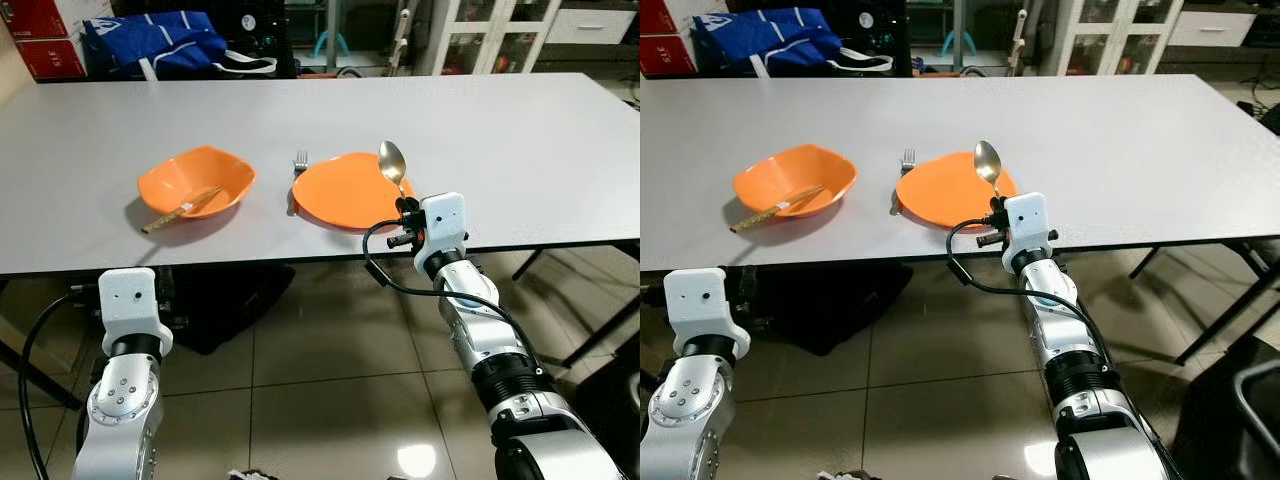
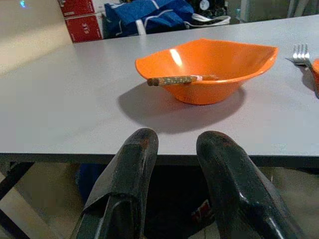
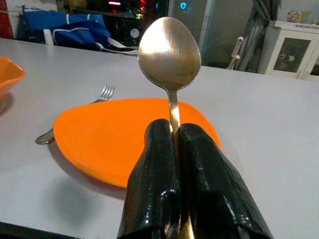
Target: Setting the table
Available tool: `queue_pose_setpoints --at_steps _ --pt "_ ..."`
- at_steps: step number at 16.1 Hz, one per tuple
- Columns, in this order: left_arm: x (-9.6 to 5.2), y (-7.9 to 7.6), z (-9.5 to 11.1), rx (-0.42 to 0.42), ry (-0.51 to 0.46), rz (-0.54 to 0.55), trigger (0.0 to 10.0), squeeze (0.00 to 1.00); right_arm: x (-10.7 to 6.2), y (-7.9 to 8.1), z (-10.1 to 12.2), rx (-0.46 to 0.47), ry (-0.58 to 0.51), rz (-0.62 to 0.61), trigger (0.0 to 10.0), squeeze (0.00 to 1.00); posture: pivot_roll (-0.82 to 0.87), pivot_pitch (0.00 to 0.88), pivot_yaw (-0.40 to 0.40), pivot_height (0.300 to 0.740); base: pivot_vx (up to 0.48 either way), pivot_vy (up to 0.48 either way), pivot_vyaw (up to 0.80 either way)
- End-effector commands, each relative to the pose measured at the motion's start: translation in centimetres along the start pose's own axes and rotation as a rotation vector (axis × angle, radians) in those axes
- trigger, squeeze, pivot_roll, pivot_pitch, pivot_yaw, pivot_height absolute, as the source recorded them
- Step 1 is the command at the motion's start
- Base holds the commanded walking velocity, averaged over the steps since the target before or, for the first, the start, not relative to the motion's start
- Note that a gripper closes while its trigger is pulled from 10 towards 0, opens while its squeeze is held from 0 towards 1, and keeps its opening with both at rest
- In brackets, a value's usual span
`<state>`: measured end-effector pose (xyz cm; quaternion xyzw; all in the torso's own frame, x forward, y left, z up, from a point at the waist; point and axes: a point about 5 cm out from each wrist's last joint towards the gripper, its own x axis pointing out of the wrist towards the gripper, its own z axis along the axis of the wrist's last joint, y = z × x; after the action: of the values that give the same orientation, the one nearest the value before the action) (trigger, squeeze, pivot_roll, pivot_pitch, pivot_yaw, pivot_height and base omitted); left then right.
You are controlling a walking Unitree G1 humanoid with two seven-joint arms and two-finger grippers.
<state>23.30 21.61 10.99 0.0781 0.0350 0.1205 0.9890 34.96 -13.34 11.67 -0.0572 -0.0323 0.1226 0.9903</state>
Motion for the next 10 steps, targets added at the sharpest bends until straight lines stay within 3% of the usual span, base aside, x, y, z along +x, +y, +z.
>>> queue_pose_setpoints --at_steps 1,8,10 --pt "0.29 -0.13 -0.10 0.001 0.012 0.000 10.0 0.00 0.02 -0.30 0.48 -0.005 -0.013 0.003 10.0 0.00 -0.04 0.043 0.018 0.740 0.000 0.000 0.00" --pt "0.52 0.39 0.16 -0.026 0.005 0.010 10.0 0.00 -0.01 -0.22 0.34 -0.006 -0.002 0.012 10.0 0.00 -0.03 0.045 0.016 0.740 0.000 0.000 0.00" --pt "0.46 0.36 0.11 -0.033 0.010 0.009 10.0 0.00 -0.04 -0.19 0.33 -0.005 -0.003 0.015 10.0 0.00 -0.03 0.047 0.015 0.740 0.000 0.480 0.00"
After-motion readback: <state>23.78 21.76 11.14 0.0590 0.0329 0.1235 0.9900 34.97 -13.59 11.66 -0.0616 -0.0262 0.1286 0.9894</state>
